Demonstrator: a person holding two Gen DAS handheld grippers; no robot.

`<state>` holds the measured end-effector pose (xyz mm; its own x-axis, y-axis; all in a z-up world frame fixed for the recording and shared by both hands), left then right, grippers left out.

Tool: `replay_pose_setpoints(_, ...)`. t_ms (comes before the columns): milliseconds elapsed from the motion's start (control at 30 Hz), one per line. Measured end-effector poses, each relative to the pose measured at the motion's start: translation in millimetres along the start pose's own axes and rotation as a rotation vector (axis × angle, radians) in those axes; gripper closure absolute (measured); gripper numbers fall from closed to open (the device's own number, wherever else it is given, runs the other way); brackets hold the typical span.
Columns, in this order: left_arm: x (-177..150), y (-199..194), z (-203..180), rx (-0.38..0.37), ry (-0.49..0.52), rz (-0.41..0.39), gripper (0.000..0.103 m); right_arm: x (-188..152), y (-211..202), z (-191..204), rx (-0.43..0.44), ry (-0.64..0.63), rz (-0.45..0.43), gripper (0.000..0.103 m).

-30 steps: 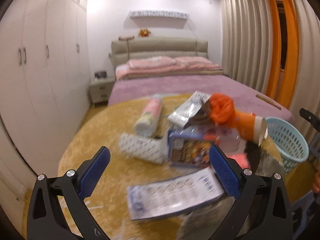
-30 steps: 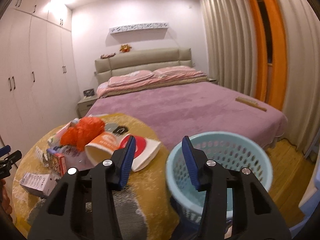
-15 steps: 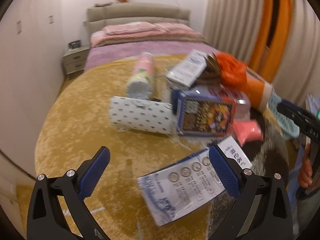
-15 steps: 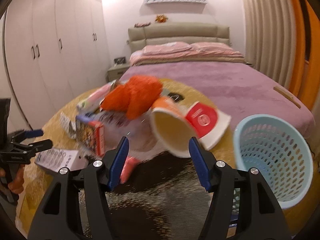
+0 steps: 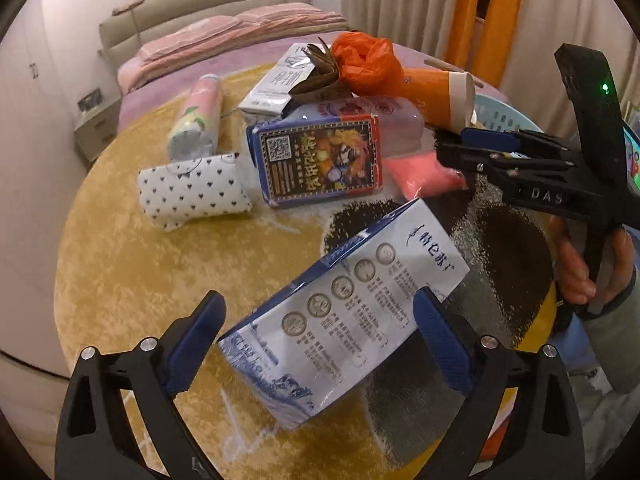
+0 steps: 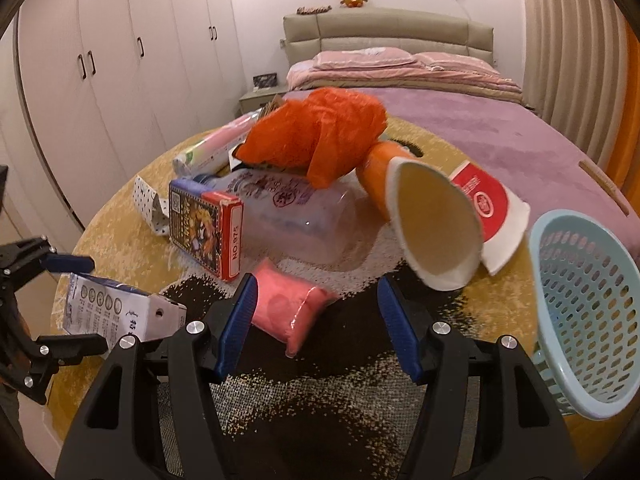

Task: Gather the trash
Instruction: 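Grasp the white-blue milk carton with the left tool while the right tool grasps the pink packet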

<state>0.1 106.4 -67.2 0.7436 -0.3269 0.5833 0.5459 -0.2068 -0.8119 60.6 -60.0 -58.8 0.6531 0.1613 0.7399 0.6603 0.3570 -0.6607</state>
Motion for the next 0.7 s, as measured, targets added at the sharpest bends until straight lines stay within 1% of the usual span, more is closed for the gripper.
replay_pose_setpoints(100,5.1,4.6,0.1,-0.033,0.01,-0.001,0.008,-1.3,0.9,1.9,0.006,-0.007,0.009,0.044)
replay_pose_setpoints(200,7.7,10.4,1.6,-0.108,0.026,0.013,0.006,-3.3,1.6,0.9,0.011,-0.005,0.018,0.044)
replay_pose_setpoints(233,13.5,14.8,2.6,-0.119,0.033,0.019,0.006,-3.8,2.3,0.5,0.018,-0.002,0.023,0.044)
replay_pose_setpoints(300,12.5,15.1,3.0,-0.126,0.051,0.023,0.006,-4.2,3.5,-0.2,0.022,0.0,0.03,0.043)
replay_pose_setpoints(400,8.8,10.4,9.1,-0.113,0.075,0.03,0.006,-4.6,5.9,-2.8,0.021,0.002,0.033,0.041)
replay_pose_setpoints(433,8.5,7.4,13.8,-0.101,0.07,0.026,0.007,-4.5,7.8,-3.0,0.028,0.006,0.037,0.041)
replay_pose_setpoints(467,7.1,4.7,16.4,-0.105,0.062,0.023,0.007,-4.2,9.3,-3.3,0.034,0.009,0.04,0.041)
replay_pose_setpoints(567,5.1,-1.6,26.7,-0.166,0.041,0.025,0.007,-3.1,11.6,-0.8,0.04,0.011,0.044,0.041)
replay_pose_setpoints(633,5.7,3.4,28.9,-0.152,0.045,0.035,0.007,-2.9,11.4,1.0,0.041,0.006,0.043,0.041)
replay_pose_setpoints(700,6.5,10.3,29.5,-0.179,0.023,0.043,0.006,-2.8,10.5,3.4,0.04,0.0,0.042,0.041)
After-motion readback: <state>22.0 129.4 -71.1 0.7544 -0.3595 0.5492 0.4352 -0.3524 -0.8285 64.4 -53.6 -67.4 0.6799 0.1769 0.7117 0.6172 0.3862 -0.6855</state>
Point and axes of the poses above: each gripper's, at about its wrist camera, not at the fingertips, and y roughly the way its jaws point, z to its left, x to its top, the point moved 3 cm from there along y, roughly the way its jaws point, and after that the axes turned 3 degrees about y, right-handed, at the moved point
